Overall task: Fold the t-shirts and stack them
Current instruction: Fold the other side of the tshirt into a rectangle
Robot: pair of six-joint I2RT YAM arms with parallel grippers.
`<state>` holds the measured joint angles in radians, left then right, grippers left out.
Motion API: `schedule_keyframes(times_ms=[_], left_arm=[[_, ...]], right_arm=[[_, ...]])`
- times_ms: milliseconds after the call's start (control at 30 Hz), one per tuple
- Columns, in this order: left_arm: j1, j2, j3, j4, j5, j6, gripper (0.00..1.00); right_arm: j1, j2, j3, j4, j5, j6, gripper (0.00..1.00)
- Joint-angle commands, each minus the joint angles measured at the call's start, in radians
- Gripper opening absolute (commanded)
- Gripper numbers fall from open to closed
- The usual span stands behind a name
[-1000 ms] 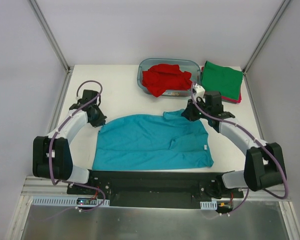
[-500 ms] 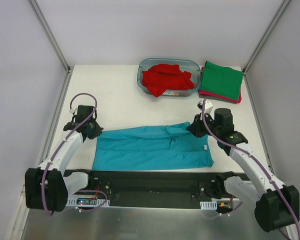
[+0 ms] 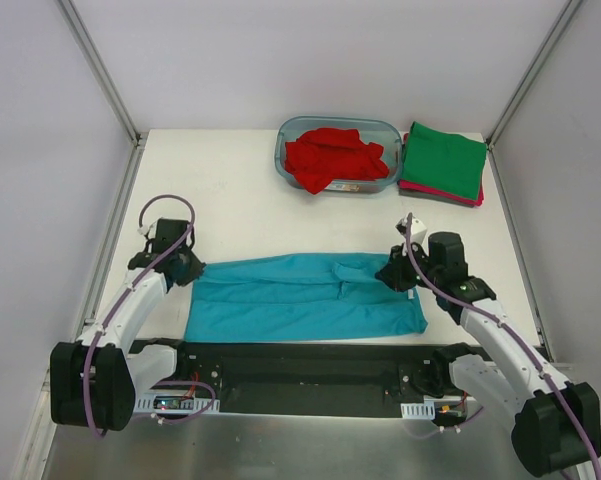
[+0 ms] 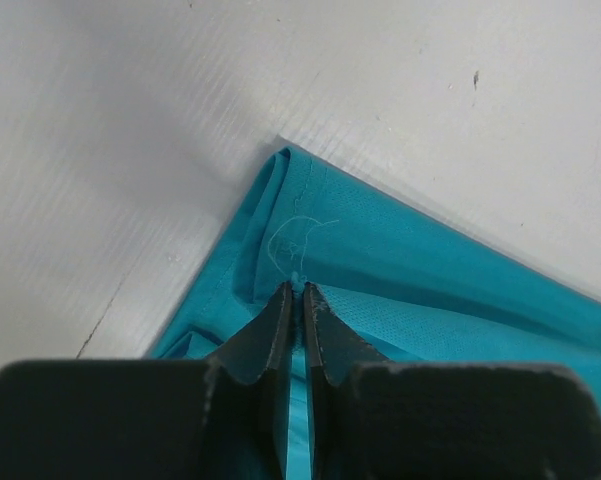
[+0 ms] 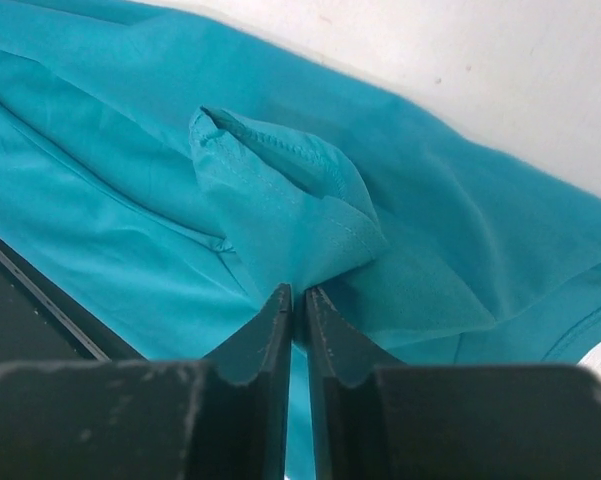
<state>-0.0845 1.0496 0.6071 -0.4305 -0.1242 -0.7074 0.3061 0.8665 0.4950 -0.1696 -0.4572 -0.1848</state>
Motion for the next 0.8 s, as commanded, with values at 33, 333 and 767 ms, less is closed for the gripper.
schedule_keyframes(times_ms=[33,333,767], left_arm=[[-0.001,-0.006,-0.033,0.006,-0.014,-0.018,0.14],[0.002,-0.235,-0.093,-0.125,-0.253,-0.168,0.89],[-0.011,-0.133,0.057,0.063,0.259,-0.027,0.99]], right_arm=[[0.011,-0.038,-0.038,-0.028,0.015,0.099,0.18],[0.01,-0.28,-0.124,-0.355,0.038,0.416,0.37],[0.01,-0.203,0.115,-0.282,0.074,0.268,0.96]])
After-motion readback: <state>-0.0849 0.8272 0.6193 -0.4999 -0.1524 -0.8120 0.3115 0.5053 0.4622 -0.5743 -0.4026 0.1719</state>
